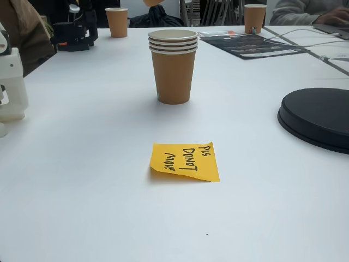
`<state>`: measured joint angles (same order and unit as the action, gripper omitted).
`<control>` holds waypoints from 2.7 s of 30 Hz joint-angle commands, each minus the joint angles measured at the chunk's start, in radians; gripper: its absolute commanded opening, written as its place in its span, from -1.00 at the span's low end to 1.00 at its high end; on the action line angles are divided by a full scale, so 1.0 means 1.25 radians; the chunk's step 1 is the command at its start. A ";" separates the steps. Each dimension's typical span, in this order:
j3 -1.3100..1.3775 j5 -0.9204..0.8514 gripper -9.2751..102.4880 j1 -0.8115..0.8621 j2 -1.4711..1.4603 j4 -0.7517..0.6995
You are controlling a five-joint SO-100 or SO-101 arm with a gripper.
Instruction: Pickup cup and make a pile of cup.
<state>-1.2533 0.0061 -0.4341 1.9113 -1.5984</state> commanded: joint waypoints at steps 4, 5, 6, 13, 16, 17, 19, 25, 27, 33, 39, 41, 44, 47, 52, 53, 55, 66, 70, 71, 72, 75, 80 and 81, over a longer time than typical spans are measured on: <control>0.064 0.007 -0.96 -0.012 0.005 0.006; 0.064 0.007 -0.96 -0.011 0.001 0.006; 0.064 0.007 -0.96 -0.006 -0.006 0.006; 0.156 0.007 -0.96 0.000 -0.087 0.006; 0.216 0.007 -0.96 0.001 -0.130 -0.001; 0.223 0.007 -0.96 0.001 -0.135 -0.001; 0.234 0.007 -0.96 0.004 -0.147 -0.001; 0.209 0.007 -0.96 0.048 -0.158 -0.002; 0.196 0.007 -0.96 0.060 -0.158 -0.002; 0.164 0.007 -0.96 0.066 -0.153 -0.005; 0.147 0.007 -0.96 0.061 -0.148 -0.020; 0.147 0.007 -0.96 0.058 -0.150 -0.047; 0.152 0.007 -0.96 0.056 -0.156 -0.075; 0.153 0.007 -0.96 0.056 -0.156 -0.088; 0.148 0.007 -0.96 0.054 -0.160 -0.088; 0.148 0.007 -0.96 0.054 -0.160 -0.088; 0.150 0.007 -0.96 0.054 -0.160 -0.088; 0.158 0.007 -0.96 0.053 -0.195 -0.093; 0.155 0.007 -0.96 0.053 -0.196 -0.088; 0.153 0.007 -0.96 0.053 -0.196 -0.088; 0.151 0.007 -0.96 0.049 -0.198 -0.088; 0.152 0.007 -0.96 0.029 -0.210 -0.091; 0.158 0.007 -0.96 0.021 -0.228 -0.094; 0.158 0.007 -0.96 0.021 -0.228 -0.094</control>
<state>-1.0753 0.0077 -0.4004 1.6107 -1.7043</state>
